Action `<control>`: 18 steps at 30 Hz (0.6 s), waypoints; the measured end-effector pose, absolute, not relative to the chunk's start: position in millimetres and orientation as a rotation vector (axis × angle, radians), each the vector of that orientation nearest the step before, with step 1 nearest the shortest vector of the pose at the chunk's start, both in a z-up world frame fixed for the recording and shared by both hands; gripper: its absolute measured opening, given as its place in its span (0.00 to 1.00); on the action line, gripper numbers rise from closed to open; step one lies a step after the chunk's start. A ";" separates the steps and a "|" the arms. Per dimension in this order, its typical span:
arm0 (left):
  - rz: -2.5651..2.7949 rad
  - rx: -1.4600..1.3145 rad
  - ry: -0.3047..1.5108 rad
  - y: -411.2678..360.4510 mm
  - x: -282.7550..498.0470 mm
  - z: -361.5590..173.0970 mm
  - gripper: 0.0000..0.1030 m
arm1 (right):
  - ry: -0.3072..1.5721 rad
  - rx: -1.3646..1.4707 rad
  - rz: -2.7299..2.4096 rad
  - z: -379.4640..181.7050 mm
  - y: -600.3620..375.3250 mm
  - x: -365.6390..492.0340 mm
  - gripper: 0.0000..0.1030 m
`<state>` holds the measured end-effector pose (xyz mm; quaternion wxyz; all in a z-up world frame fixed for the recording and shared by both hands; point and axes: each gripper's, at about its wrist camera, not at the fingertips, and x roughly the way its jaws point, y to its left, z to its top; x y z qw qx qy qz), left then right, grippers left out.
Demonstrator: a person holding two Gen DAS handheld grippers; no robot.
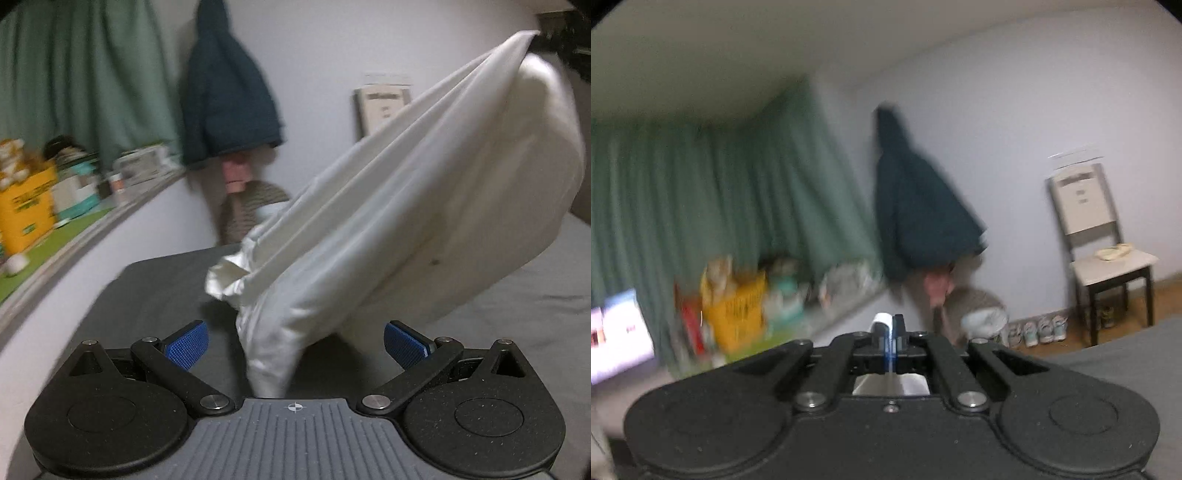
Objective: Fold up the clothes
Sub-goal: 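Grasp the white shirt fabric with the left gripper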
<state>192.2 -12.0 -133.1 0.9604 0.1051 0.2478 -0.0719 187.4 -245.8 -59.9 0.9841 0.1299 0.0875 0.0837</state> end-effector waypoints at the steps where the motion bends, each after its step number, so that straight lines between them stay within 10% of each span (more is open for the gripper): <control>1: -0.172 0.223 0.502 -20.1 189.0 -134.3 1.00 | 0.164 0.276 0.120 -55.3 -260.3 177.4 0.02; 8: -0.247 0.329 0.549 -75.0 177.6 -152.8 1.00 | 0.308 0.338 -0.215 -67.9 -351.6 142.7 0.08; 13: -0.191 0.205 0.632 -71.4 208.7 -166.0 1.00 | 0.534 0.321 -0.368 -129.6 -377.4 146.7 0.77; 18: -0.126 0.077 0.674 -56.6 256.2 -183.7 1.00 | 0.489 0.290 -0.253 -153.1 -358.2 134.9 0.80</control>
